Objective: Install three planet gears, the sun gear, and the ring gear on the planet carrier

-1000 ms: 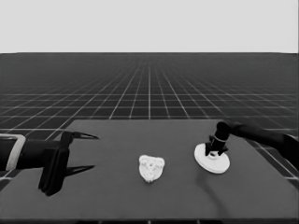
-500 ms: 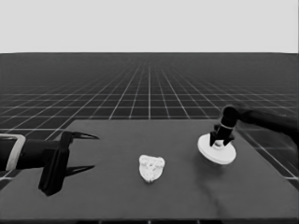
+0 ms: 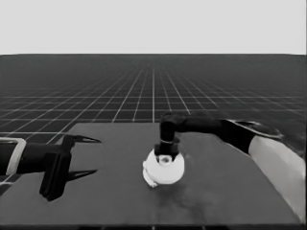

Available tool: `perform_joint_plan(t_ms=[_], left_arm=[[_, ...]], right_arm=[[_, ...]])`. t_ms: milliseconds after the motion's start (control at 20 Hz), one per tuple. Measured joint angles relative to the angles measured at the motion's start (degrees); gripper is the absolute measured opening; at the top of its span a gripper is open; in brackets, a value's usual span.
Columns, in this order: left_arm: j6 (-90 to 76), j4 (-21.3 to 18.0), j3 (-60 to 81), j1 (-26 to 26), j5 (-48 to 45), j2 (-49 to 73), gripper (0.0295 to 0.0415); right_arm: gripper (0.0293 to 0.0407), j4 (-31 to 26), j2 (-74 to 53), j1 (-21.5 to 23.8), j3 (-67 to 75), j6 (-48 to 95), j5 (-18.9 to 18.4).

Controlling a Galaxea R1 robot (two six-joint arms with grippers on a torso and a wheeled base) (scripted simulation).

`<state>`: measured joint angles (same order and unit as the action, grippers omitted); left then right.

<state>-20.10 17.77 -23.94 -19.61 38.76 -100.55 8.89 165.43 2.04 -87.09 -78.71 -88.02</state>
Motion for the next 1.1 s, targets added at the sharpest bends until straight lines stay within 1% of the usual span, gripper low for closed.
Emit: perform_joint_plan(t_ms=[100, 300, 400, 500, 1100], left_arm=[[0.0, 0.0, 0.0, 0.0, 0.0, 0.0, 0.0385], [0.0, 0.0, 0.0, 0.0, 0.0, 0.0, 0.0385], [0.0, 0.0, 0.0, 0.0, 0.0, 0.0, 0.0385], [0.0, 0.0, 0.0, 0.0, 0.0, 0.0, 0.0385], [0.0, 0.0, 0.0, 0.0, 0.0, 0.0, 0.0385]], right_arm=[[0.0351, 0.07, 6.21, -0.21, -6.38, 0.57, -0.05], [0.0351, 0.11, 8.95, -0.31, -10.1, 1.35, -0.02], [0.0351, 3.56, 9.63, -3.9, -12.18, 2.53, 1.0], [0.0351, 4.71, 9.92, -5.21, -13.14, 3.06, 1.44], [0.035, 5.28, 10.09, -5.9, -13.56, 0.98, 1.75]])
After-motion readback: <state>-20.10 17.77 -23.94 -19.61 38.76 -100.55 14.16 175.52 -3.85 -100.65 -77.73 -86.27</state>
